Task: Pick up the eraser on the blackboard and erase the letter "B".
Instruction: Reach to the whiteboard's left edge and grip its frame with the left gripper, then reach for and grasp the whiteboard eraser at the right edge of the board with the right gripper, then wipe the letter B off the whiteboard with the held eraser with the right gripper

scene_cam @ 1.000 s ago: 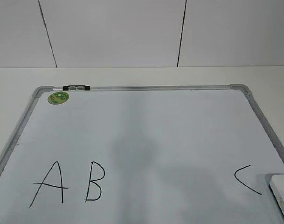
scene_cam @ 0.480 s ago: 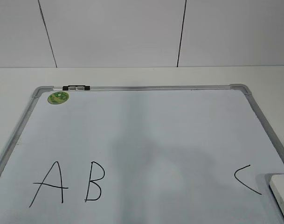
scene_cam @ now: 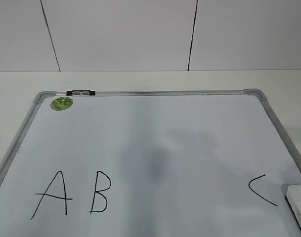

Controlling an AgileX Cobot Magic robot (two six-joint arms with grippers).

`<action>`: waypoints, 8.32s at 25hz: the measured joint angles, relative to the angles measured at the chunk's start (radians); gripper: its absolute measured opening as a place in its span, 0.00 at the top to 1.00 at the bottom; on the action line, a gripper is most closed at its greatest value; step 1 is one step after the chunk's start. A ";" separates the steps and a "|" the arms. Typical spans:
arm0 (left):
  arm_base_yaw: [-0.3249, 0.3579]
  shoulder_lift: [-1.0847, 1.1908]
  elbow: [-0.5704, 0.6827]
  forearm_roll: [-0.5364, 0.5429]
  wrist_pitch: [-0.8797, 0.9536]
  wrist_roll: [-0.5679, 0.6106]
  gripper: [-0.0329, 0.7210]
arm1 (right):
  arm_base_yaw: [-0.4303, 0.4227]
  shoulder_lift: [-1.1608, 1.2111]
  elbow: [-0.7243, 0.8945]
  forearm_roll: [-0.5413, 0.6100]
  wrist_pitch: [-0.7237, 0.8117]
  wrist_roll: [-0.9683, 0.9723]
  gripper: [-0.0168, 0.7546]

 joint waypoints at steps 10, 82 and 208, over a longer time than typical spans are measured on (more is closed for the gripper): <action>0.000 0.416 -0.195 0.011 0.068 -0.076 0.64 | 0.000 0.125 -0.013 -0.024 -0.004 0.002 0.22; 0.000 1.485 -0.503 0.092 -0.358 -0.107 0.93 | 0.000 0.128 -0.015 0.004 -0.006 0.031 0.22; 0.000 1.485 -0.504 0.087 -0.351 -0.107 0.94 | 0.002 0.797 -0.154 0.062 -0.112 -0.051 0.26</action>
